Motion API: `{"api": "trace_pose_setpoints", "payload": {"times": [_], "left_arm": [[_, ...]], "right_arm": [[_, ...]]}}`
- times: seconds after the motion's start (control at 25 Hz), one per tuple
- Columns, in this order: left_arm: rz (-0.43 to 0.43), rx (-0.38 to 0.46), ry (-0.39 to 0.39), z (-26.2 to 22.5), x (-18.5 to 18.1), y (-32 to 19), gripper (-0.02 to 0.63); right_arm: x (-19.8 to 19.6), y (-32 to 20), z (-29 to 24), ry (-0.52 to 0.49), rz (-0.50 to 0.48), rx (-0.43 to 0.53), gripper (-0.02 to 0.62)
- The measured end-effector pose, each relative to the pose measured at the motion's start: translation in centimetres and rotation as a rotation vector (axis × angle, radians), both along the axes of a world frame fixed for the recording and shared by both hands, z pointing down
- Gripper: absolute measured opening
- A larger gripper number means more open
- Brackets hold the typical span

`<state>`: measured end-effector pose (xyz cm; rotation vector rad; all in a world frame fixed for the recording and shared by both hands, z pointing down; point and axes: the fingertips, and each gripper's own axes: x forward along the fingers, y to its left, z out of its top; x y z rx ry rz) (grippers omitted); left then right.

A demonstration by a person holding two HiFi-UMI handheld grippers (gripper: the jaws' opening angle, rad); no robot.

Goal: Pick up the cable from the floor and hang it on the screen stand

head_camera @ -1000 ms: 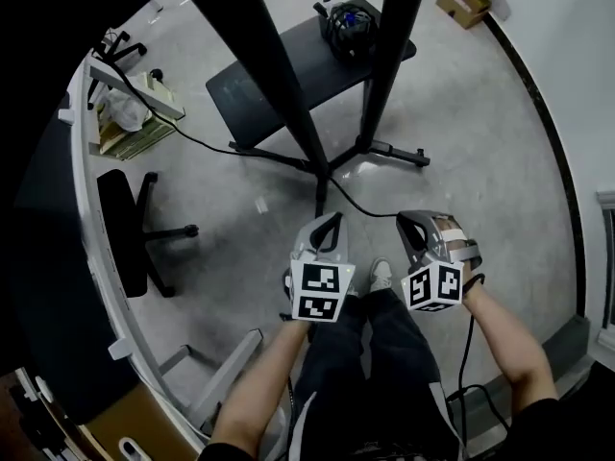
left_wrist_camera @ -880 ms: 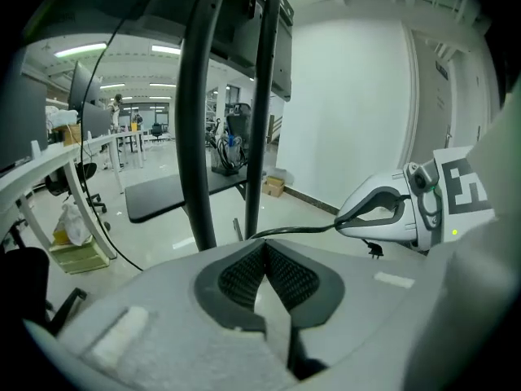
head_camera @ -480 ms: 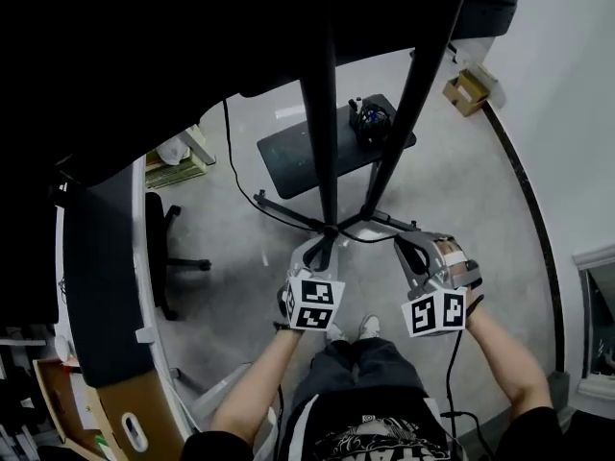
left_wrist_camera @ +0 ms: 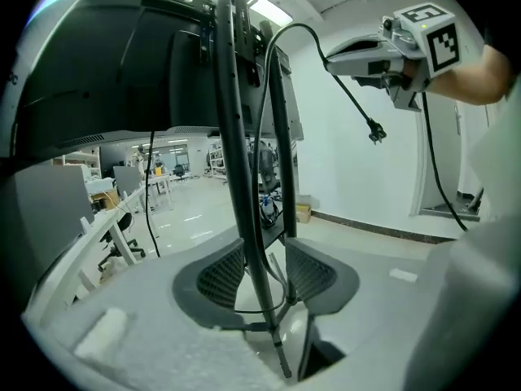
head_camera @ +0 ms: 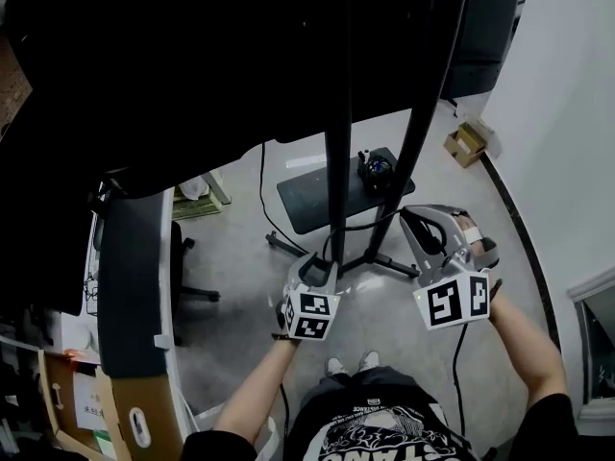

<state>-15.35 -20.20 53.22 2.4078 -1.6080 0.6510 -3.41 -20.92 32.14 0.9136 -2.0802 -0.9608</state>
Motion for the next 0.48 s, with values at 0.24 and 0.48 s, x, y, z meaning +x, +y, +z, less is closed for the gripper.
{"api": "trace_pose_setpoints", "payload": {"times": [0.24, 0.48], "left_arm": [[0.01, 0.064, 0.03, -3.0, -0.2, -0.9, 0.164], [0.044, 0.095, 0.055, -4.8, 0.7, -1.2, 0.164]], "right_arm": [[-2.0, -1.9, -8.9, -0.03, -0.015, 0.113, 0.02], [-3.0, -3.4, -17.5, -0.062, 0.001, 0.229, 0.021]]}}
